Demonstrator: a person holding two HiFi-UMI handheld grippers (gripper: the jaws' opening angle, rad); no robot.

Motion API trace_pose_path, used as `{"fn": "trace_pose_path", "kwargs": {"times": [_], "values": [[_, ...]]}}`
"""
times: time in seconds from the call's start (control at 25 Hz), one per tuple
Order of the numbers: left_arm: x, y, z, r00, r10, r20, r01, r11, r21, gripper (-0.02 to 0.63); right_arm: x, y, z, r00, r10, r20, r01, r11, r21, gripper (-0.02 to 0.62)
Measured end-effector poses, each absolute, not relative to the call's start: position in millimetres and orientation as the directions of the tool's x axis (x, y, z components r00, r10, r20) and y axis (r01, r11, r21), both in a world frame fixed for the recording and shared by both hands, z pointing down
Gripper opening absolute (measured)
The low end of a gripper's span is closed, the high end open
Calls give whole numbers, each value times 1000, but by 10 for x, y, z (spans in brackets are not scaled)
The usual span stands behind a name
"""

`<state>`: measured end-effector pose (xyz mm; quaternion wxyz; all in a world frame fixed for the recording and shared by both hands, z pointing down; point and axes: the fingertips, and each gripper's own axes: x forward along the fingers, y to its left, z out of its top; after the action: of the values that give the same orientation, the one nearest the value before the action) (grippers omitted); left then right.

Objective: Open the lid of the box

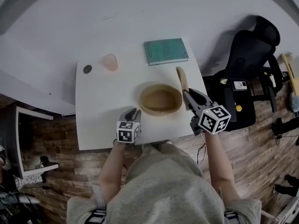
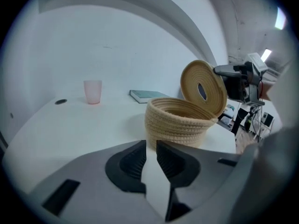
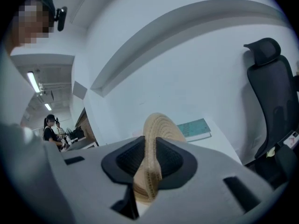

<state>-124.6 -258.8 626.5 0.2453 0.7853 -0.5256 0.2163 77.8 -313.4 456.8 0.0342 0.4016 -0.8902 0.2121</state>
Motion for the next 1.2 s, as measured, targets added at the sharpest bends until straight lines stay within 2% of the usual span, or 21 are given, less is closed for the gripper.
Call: {"fn": "trace_pose_path", "kwargs": {"times": [0.64, 1.0, 1.2], "values": [[-1122, -2565, 6001, 221, -805, 550, -973, -141, 185, 44, 1623, -3309, 4879, -641, -759, 112, -611, 417, -673, 80], [-1082, -2494, 5879, 165, -841, 515, -973, -54, 225, 38, 1852, -3394, 4884, -631, -772, 77, -583, 406, -704, 81], [-1042, -2470, 5833, 153, -857, 493, -970, -36, 239, 34, 1869, -3413, 4815, -656, -755, 28, -556, 458, -694, 81]]}}
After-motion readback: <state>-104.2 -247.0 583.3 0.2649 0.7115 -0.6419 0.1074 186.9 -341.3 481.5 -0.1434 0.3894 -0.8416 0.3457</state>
